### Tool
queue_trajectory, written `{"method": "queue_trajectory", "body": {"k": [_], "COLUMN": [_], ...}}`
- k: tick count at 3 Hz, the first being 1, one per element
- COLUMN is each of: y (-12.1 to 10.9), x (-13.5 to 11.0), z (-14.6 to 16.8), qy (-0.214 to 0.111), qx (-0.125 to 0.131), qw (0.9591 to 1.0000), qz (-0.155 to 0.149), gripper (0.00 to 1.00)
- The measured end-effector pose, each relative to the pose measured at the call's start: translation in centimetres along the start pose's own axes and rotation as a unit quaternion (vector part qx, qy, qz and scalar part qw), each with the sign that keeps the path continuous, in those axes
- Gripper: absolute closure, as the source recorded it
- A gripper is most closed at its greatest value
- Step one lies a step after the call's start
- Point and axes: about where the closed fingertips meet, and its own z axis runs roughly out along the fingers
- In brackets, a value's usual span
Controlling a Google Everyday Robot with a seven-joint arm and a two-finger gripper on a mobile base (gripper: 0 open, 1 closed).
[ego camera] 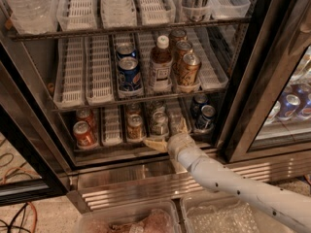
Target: Pick 7up can from bottom shelf of fridge
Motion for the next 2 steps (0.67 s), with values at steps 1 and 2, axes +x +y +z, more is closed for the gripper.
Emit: {"method": "queue_trajectory", "body": {"k": [1,2], "y": [0.06,0.16], "x": [-0.10,-0.38], "z": [0.20,0.59], "qy": [-0.002,-0.008], "qx": [-0.001,0.002], "qw": [1.0000,0.9999], "qz": [-0.004,-0.010], "gripper": [0.11,0.15]}}
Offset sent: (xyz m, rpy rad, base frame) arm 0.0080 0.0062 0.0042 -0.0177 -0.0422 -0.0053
